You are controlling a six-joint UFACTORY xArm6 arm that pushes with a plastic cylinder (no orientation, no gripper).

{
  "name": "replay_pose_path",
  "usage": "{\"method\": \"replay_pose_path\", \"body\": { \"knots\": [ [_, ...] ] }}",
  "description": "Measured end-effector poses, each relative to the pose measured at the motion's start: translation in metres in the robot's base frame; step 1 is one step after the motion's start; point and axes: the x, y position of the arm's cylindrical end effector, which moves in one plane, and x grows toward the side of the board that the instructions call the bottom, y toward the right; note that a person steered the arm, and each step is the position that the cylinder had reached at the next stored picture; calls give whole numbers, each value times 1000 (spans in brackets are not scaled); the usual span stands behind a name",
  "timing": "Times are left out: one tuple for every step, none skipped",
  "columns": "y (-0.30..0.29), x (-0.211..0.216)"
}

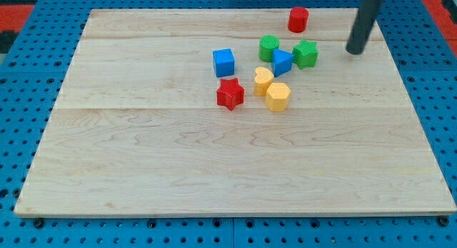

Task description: Slightly move the green star toward the left

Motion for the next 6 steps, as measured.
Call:
{"method": "replay_pose_path", "body": {
  "knots": [
    [-50, 9],
    [-69, -22],
    [-75, -30],
    [-83, -64],
    [-139, -78],
    [-130, -103]
  ]
}}
